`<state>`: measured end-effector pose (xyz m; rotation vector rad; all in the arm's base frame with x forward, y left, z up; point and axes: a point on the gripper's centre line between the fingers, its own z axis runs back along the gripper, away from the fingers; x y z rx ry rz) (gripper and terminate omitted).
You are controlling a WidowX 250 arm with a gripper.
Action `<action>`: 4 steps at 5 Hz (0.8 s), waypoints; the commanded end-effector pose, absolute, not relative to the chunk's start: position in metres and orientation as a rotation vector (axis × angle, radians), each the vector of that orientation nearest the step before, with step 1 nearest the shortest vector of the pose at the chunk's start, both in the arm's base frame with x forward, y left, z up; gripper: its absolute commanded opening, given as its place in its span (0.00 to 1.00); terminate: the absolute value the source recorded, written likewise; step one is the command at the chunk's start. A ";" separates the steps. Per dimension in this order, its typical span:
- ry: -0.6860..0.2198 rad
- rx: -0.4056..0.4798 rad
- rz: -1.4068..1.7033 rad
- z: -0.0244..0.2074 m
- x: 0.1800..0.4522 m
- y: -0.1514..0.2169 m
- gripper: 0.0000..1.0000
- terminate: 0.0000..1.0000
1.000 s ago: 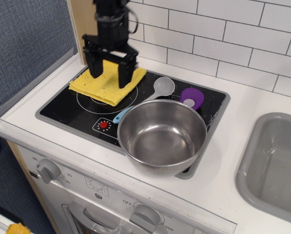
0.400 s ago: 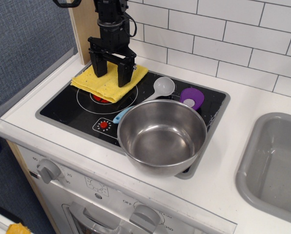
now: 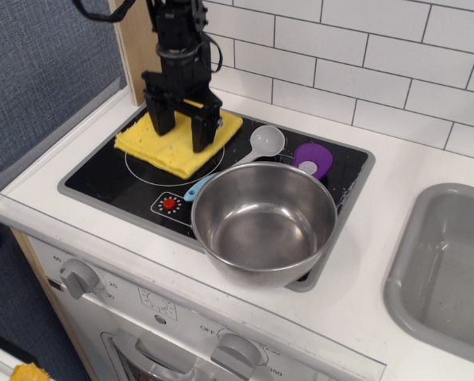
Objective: Picked up the yellow square from the top left and moved it south next to the silver bowl
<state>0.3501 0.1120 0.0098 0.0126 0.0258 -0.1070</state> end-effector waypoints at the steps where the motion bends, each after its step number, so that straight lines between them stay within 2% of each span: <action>1: 0.005 0.013 -0.055 0.025 0.286 0.115 1.00 0.00; 2: 0.039 0.034 -0.043 0.018 0.254 0.115 1.00 0.00; 3: 0.031 0.030 -0.039 0.023 0.246 0.111 1.00 0.00; 4: -0.004 0.064 -0.065 0.041 0.250 0.101 1.00 0.00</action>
